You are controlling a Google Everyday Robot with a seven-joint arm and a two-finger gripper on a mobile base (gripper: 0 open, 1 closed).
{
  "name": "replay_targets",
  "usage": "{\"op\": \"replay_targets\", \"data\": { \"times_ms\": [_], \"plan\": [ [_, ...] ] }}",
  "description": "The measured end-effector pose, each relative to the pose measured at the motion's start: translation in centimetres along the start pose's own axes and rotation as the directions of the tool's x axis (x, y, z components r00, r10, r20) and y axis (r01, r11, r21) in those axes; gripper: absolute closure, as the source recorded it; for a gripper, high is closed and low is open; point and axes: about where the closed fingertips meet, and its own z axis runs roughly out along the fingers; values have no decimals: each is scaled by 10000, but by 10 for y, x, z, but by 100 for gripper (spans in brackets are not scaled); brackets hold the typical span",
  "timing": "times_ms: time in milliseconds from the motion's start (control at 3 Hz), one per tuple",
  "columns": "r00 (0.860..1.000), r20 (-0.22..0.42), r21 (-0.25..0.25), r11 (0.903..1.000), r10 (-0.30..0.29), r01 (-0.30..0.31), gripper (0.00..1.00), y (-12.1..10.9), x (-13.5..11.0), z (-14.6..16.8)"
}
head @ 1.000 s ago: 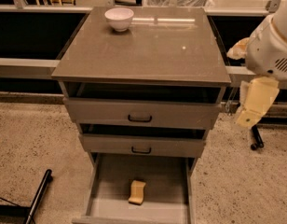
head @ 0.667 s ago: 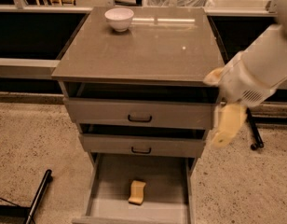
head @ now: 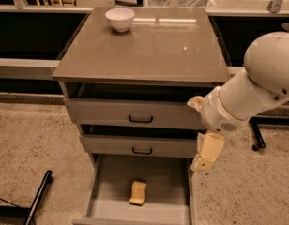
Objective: Pick sponge from bottom drawer and place on counter
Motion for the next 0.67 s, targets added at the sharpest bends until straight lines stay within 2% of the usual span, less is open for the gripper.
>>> {"op": "replay_targets", "data": {
  "times_ms": [333, 667],
  "plan": [
    [9992, -285, -274, 9993, -277, 269, 0, 2, -2, 6],
    [9994, -19, -661, 9972, -337, 335, 0, 19, 21, 47]
  ]
}}
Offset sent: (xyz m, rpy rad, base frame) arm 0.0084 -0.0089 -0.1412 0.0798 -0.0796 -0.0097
